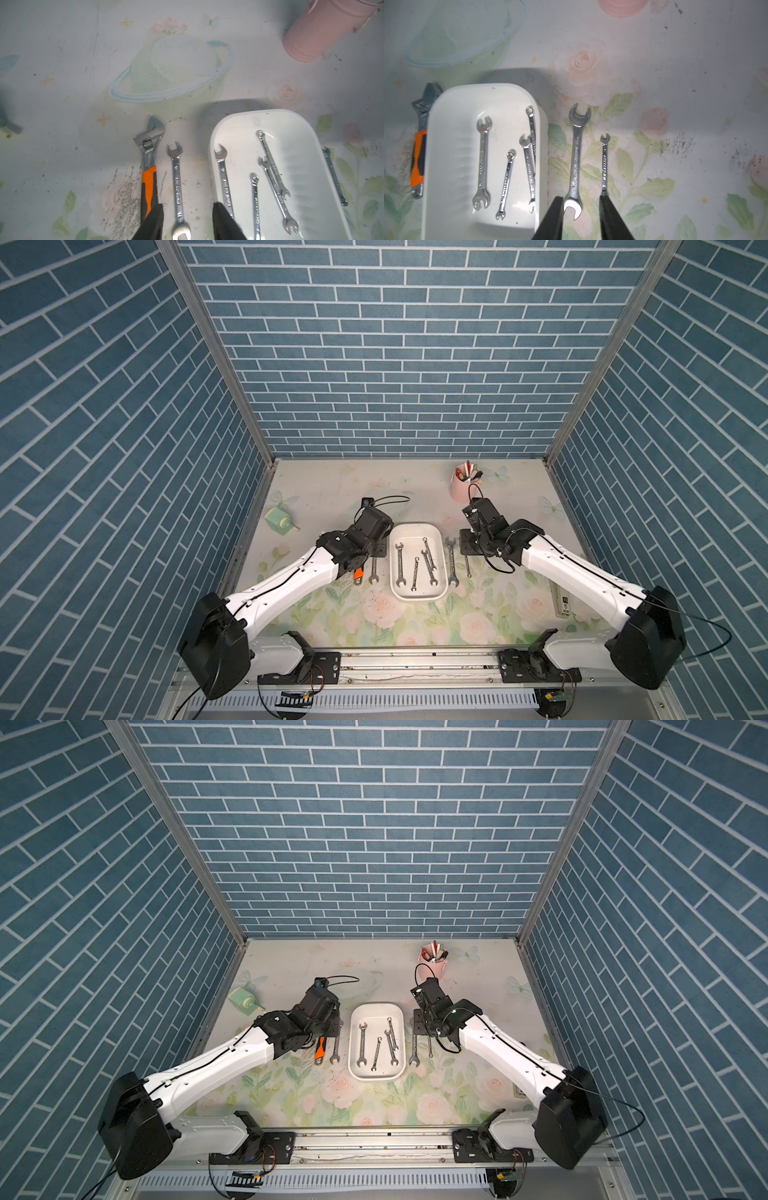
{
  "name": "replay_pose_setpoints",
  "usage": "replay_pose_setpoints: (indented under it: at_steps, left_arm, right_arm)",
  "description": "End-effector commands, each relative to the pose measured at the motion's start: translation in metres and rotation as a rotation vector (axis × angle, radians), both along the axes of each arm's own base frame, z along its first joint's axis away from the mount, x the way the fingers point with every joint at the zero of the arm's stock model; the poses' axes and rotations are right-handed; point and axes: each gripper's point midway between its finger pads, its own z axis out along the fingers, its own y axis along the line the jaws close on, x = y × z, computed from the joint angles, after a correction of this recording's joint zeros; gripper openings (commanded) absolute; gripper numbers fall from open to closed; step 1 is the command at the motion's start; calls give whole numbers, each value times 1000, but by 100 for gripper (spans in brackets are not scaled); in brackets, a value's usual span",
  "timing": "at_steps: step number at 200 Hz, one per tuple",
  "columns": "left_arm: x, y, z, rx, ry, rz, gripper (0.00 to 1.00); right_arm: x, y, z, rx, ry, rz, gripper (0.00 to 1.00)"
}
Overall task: Take out the wrench from the storage box
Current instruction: Place the wrench at the center of the board.
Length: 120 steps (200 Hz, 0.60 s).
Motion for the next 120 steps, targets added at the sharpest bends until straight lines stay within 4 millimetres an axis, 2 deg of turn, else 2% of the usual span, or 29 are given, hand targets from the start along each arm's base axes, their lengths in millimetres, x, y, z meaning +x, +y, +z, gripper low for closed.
replay_pose_setpoints:
  at_steps: [1,14,40,83,120]
  left_arm:
    - [-1,-17,9,23,-21,-21,45]
    - [-2,-31,13,22,-18,-55,46]
    - [-5,-55,4,13,50,-130,48]
    - [-6,-71,-8,7,83,-140,49]
    - [-7,-86,-33,29,142,-154,49]
  right_arm:
    - [-8,-5,8,32,-8,-13,32]
    - [-11,-11,13,40,-30,-22,33]
    - [-18,-23,15,38,-59,-42,36]
    - [-31,-40,1,6,-55,-59,36]
    - [-40,-53,-16,-24,-37,-73,41]
